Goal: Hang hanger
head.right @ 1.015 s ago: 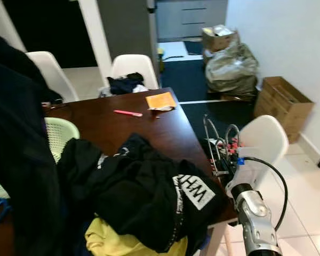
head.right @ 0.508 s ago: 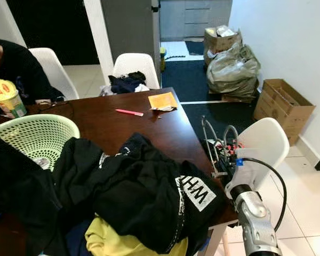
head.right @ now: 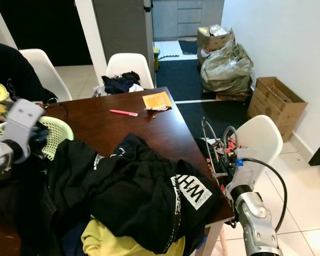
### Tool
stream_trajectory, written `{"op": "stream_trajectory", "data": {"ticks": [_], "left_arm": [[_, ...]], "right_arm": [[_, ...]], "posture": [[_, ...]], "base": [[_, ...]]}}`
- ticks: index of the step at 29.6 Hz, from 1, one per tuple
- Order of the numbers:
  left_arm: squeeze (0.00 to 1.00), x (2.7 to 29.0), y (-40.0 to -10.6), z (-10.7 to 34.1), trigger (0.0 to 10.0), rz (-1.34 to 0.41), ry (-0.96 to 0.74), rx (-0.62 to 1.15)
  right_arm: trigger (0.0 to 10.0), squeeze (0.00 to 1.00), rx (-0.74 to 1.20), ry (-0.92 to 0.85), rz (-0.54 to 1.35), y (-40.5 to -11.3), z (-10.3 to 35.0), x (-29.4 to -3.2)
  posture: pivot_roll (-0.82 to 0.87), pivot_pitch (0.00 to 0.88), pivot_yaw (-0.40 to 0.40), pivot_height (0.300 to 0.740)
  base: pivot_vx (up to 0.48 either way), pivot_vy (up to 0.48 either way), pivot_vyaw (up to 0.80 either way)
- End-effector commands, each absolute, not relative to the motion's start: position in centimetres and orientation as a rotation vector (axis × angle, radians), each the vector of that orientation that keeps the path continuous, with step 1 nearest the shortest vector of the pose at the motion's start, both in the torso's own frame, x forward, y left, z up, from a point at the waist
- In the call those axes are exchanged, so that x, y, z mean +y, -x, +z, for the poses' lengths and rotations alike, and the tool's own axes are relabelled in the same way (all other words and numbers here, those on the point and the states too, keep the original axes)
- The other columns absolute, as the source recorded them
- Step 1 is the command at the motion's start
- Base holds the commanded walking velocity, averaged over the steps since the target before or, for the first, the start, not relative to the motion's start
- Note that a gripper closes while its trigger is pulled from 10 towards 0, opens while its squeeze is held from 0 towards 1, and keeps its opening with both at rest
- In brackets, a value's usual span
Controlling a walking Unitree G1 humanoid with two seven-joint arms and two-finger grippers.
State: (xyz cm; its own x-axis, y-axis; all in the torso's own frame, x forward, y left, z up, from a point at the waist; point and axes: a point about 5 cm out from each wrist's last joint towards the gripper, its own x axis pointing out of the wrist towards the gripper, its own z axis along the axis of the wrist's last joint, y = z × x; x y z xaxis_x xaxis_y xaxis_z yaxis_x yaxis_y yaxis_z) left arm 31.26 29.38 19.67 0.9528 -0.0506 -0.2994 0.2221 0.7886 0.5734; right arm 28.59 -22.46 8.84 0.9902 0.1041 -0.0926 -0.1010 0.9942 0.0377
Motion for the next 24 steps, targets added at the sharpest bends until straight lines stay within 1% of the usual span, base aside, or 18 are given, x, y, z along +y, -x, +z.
{"op": "stream_trajectory", "data": {"ticks": [1, 2, 3, 4, 6, 8, 10, 12, 13, 14, 15, 16, 17, 19, 20, 21, 23, 24], "left_arm": [[1.00, 30.0, -30.7, 20.5, 10.0, -0.132, -0.753, 0.331], [1.00, 30.0, -30.7, 20.5, 10.0, -0.132, -0.753, 0.331], [1.00, 30.8, -30.4, 21.4, 10.0, -0.091, -0.841, 0.353], [1.00, 30.8, -30.4, 21.4, 10.0, -0.091, -0.841, 0.353], [1.00, 32.6, -29.8, 24.0, 10.0, 0.056, -0.986, 0.350], [1.00, 32.6, -29.8, 24.0, 10.0, 0.056, -0.986, 0.350], [1.00, 33.1, -29.5, 25.1, 10.0, 0.105, -1.027, 0.342], [1.00, 30.6, -29.6, 26.6, 10.0, -0.006, -0.939, 0.218], [1.00, 30.6, -29.6, 26.6, 10.0, -0.006, -0.939, 0.218], [1.00, 27.7, -29.6, 26.5, 10.0, -0.167, -0.870, 0.132], [0.32, 24.7, -29.3, 25.6, 10.0, -0.317, -0.774, 0.081], [0.32, 24.7, -29.3, 25.6, 10.0, -0.317, -0.774, 0.081], [0.00, 22.7, -29.0, 24.6, 10.0, -0.407, -0.705, 0.066], [0.00, 22.7, -29.0, 24.6, 10.0, -0.407, -0.705, 0.066], [0.00, 21.3, -28.9, 22.8, 10.0, -0.436, -0.612, 0.098], [0.00, 21.3, -28.9, 22.8, 10.0, -0.436, -0.612, 0.098], [0.00, 20.2, -28.5, 19.1, 10.0, -0.377, -0.459, 0.237], [0.00, 20.2, -28.5, 19.1, 10.0, -0.377, -0.459, 0.237]], "right_arm": [[10.0, 0.00, 0.095, -0.055, 0.112, -28.5, 8.9, -22.2], [10.0, 0.00, 0.095, -0.055, 0.112, -28.5, 8.9, -22.2], [10.0, 0.00, 0.095, -0.060, 0.111, -28.5, 8.9, -22.2], [10.0, 0.00, 0.095, -0.060, 0.111, -28.5, 8.9, -22.2], [10.0, 0.00, 0.097, -0.067, 0.111, -28.5, 8.8, -22.2], [10.0, 0.00, 0.097, -0.067, 0.111, -28.5, 8.8, -22.2], [10.0, 0.00, 0.097, -0.070, 0.110, -28.5, 8.8, -22.2], [10.0, 0.00, 0.099, -0.072, 0.110, -28.5, 8.8, -22.2], [10.0, 0.00, 0.099, -0.072, 0.110, -28.5, 8.8, -22.2], [10.0, 0.00, 0.099, -0.072, 0.111, -28.5, 8.8, -22.2], [10.0, 0.00, 0.101, -0.072, 0.113, -28.5, 8.8, -22.2], [10.0, 0.00, 0.101, -0.072, 0.113, -28.5, 8.8, -22.2], [10.0, 0.00, 0.102, -0.073, 0.115, -28.5, 8.8, -22.2], [10.0, 0.00, 0.102, -0.073, 0.115, -28.5, 8.8, -22.2], [10.0, 0.00, 0.103, -0.073, 0.116, -28.6, 8.8, -22.2], [10.0, 0.00, 0.103, -0.073, 0.116, -28.6, 8.8, -22.2], [10.0, 0.00, 0.105, -0.072, 0.115, -28.5, 8.8, -22.4], [10.0, 0.00, 0.105, -0.072, 0.115, -28.5, 8.8, -22.4]], "posture": [[-0.01, 0.007, 0.022, 0.740], [-0.01, 0.007, 0.022, 0.740], [-0.01, 0.007, 0.022, 0.740], [-0.01, 0.007, 0.022, 0.740], [-0.01, 0.008, 0.028, 0.740], [-0.01, 0.008, 0.028, 0.740], [-0.01, 0.008, 0.028, 0.740], [0.00, 0.009, 0.024, 0.740], [0.00, 0.009, 0.024, 0.740], [0.00, 0.009, 0.024, 0.740], [0.00, 0.009, 0.024, 0.740], [0.00, 0.009, 0.024, 0.740], [0.00, 0.012, 0.024, 0.740], [0.00, 0.012, 0.024, 0.740], [0.00, 0.012, 0.024, 0.740], [0.00, 0.012, 0.024, 0.740], [0.00, 0.014, 0.024, 0.740], [0.00, 0.014, 0.024, 0.740]], "base": [[0.000, 0.000, 0.00], [0.000, 0.000, 0.00], [0.000, 0.000, 0.00], [0.000, 0.000, 0.00], [0.000, 0.000, 0.00], [0.000, 0.000, 0.00], [0.000, 0.000, 0.00], [0.000, 0.000, 0.00], [0.000, 0.000, 0.00], [0.000, 0.000, 0.00], [0.000, 0.000, 0.00], [0.000, 0.000, 0.00], [0.000, 0.000, 0.00], [0.000, 0.000, 0.00], [0.000, 0.000, 0.00], [0.000, 0.000, 0.00], [0.000, 0.000, 0.00], [0.000, 0.000, 0.00]]}}
